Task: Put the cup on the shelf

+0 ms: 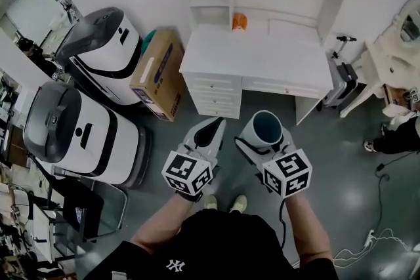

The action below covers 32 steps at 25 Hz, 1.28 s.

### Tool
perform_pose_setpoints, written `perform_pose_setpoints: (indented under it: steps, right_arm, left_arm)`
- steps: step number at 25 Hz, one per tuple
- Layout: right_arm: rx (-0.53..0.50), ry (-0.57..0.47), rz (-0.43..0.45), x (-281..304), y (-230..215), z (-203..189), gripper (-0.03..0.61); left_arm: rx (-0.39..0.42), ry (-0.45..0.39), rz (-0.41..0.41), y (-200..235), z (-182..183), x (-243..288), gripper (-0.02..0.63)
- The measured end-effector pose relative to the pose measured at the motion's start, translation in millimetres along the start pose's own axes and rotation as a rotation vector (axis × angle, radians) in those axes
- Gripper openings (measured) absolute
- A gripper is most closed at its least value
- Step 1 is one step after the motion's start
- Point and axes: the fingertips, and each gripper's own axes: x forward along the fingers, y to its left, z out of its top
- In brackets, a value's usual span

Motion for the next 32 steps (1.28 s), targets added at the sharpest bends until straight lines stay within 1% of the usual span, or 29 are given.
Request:
perform_pose_setpoints:
  steps: [4, 10, 13, 17, 20, 24, 28, 32]
  right_arm:
    - [0.021, -0.011, 0.004, -1.2, -7.6, 0.7, 0.393]
    - [-0.006, 0.004, 0.003, 3.2, -28.2, -2.0, 0.393]
    - [-0.013, 0.023, 0.008, 15.4, -34.4, -2.7, 0.391]
    - [-0.041, 0.041, 0.002, 40.3, -42.4, 3.5, 0.391]
    - [-0.050, 0.051, -0.005, 68.2, -51.0, 8.7, 0.391]
    - [-0.069, 0.062, -0.015, 122.2, -63.9, 21.7, 0.391]
    - [-0.066, 0.068, -0.026, 185.2, -80.5, 41.2, 0.391]
    - [-0.053, 0.066, -0.054, 253.6, -97.4, 61.1, 0.391]
  left_arm:
    - [-0.003, 0.030, 0.006, -1.2, -9.9, 7.3, 0.000]
    - [0.000, 0.056, 0.033, -0.9, -18.4, 15.5, 0.000]
    - [-0.006, 0.058, 0.061, 9.5, -19.7, 16.4, 0.000]
    - [-0.011, 0.046, 0.092, 34.6, -16.5, 23.9, 0.000]
    - [-0.006, 0.031, 0.107, 62.6, -12.4, 35.0, 0.000]
    - [-0.001, 0.010, 0.114, 114.7, -3.4, 61.0, 0.000]
    - [0.014, 0.005, 0.094, 172.2, 8.3, 97.8, 0.000]
    - [0.033, 0.016, 0.050, 227.6, 18.9, 130.7, 0.000]
